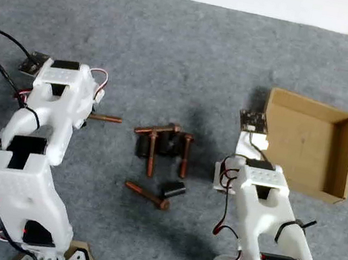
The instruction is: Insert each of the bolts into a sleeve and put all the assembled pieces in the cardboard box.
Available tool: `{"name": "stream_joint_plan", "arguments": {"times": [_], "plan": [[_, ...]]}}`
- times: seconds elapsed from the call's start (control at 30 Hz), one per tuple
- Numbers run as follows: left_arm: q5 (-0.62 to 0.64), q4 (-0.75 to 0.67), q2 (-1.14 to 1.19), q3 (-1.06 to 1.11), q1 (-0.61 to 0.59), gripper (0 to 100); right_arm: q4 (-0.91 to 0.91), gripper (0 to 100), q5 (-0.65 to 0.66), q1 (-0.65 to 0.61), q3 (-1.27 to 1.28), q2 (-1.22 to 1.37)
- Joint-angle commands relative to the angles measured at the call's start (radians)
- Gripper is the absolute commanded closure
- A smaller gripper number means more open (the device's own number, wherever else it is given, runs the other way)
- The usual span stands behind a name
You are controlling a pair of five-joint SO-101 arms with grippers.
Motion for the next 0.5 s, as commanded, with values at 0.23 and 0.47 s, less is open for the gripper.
{"name": "stream_joint_plan", "arguments": {"times": [0.23, 0.47], "plan": [[-0.002, -0.011, -0.005, 0.01, 0.015, 100, -0.054, 99.1, 0.011, -0.019, -0.008, 0.001], [-0.195, -0.009, -0.166, 0.097, 0.056, 100, -0.038, 99.3, 0.011, -0.025, 0.062, -0.148]]}}
